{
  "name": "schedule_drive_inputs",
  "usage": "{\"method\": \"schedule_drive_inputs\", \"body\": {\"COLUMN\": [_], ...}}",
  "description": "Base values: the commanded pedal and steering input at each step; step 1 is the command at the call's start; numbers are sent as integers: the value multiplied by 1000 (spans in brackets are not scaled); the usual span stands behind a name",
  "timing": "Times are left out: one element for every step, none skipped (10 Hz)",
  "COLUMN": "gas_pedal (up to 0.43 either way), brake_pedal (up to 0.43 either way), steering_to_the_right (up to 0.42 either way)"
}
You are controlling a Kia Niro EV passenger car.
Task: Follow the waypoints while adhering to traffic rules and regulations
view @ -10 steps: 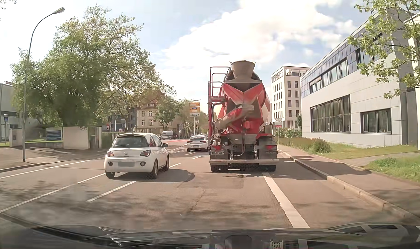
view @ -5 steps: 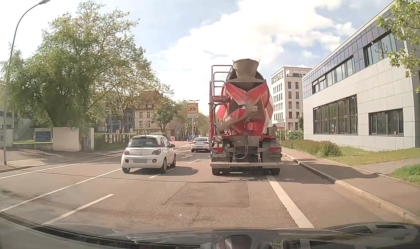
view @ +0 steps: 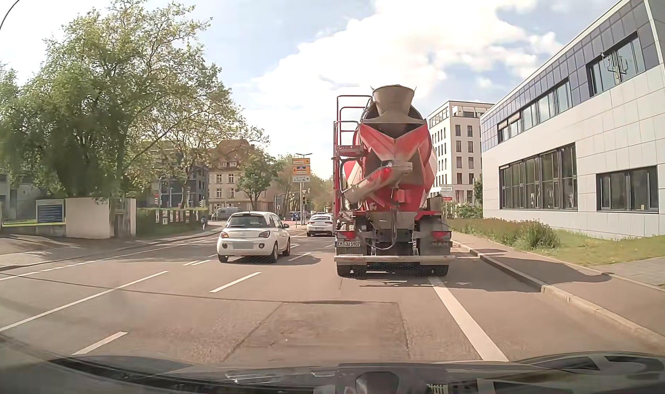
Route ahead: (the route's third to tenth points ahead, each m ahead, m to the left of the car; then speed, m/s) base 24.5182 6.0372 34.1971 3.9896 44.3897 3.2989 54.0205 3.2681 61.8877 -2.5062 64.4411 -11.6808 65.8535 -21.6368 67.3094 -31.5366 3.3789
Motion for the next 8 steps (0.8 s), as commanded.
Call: {"method": "schedule_drive_inputs", "body": {"gas_pedal": [0, 0, 0, 0, 0, 0, 0, 0], "brake_pedal": [91, 91, 91, 98, 98, 98, 98, 85], "steering_to_the_right": [28, 26, 26, 26, 28, 31, 36, 41]}}
